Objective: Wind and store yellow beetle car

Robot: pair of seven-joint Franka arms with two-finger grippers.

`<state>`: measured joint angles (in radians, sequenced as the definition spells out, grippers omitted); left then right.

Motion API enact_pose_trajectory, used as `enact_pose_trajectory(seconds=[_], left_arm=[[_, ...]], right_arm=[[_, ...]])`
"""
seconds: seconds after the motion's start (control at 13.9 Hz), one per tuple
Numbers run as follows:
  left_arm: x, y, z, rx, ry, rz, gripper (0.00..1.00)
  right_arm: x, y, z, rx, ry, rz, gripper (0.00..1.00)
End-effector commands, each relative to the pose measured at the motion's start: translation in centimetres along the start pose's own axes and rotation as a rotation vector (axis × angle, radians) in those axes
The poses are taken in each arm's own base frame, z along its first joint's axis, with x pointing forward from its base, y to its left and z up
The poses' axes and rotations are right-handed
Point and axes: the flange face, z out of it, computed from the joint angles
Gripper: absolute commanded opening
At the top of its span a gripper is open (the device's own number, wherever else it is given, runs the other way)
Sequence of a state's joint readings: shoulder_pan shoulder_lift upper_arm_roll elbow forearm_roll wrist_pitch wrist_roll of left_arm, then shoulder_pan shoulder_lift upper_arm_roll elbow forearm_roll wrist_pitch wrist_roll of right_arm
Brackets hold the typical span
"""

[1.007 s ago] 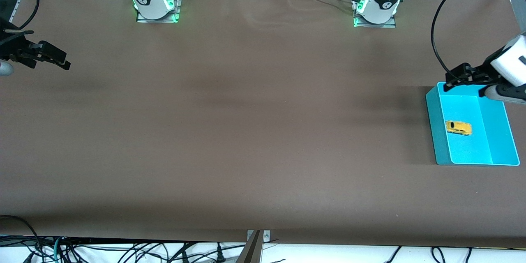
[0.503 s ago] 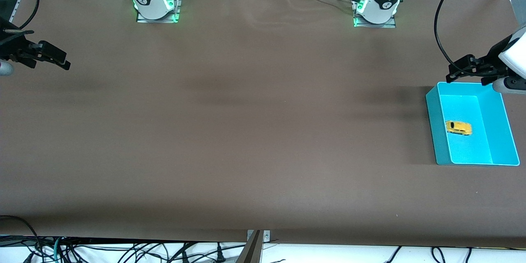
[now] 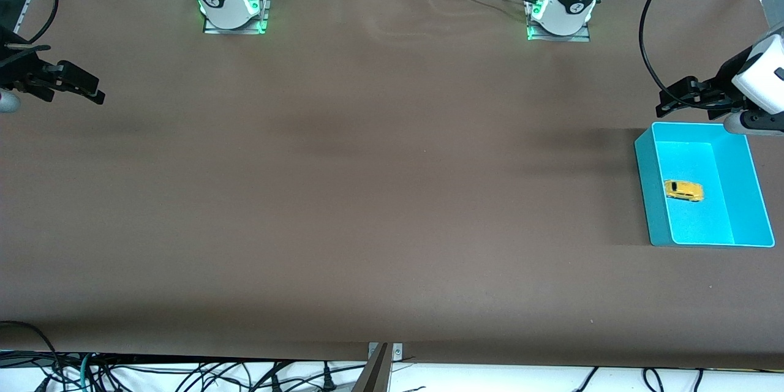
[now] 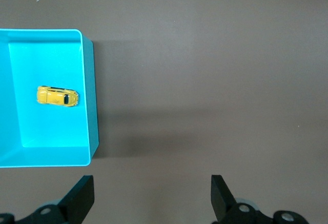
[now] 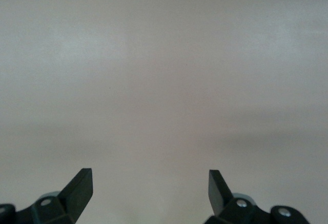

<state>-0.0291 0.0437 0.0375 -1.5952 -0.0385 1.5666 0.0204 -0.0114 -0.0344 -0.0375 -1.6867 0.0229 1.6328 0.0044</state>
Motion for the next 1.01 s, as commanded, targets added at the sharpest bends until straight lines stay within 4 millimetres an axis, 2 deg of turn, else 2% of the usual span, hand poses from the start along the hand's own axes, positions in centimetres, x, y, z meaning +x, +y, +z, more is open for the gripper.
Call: enact_pose_trajectory(seconds=[0.0, 0.5, 0.93], left_arm=[[-0.1, 0.0, -0.3, 0.0, -0.006, 0.002, 1.0], [0.0, -0.2, -0.3, -0.008, -0.004, 0.077, 1.0], [0.1, -0.3, 0.0, -0.011, -0.008, 0.076, 1.0]], right_arm=[[-0.4, 0.3, -0.4, -0.009, -0.002, -0.009, 1.0], [-0.3, 1.1, -0.2, -0.002, -0.002, -0.004, 1.0], [-0.3, 1.3, -0.2, 0.0, -0.005, -0.001, 1.0]])
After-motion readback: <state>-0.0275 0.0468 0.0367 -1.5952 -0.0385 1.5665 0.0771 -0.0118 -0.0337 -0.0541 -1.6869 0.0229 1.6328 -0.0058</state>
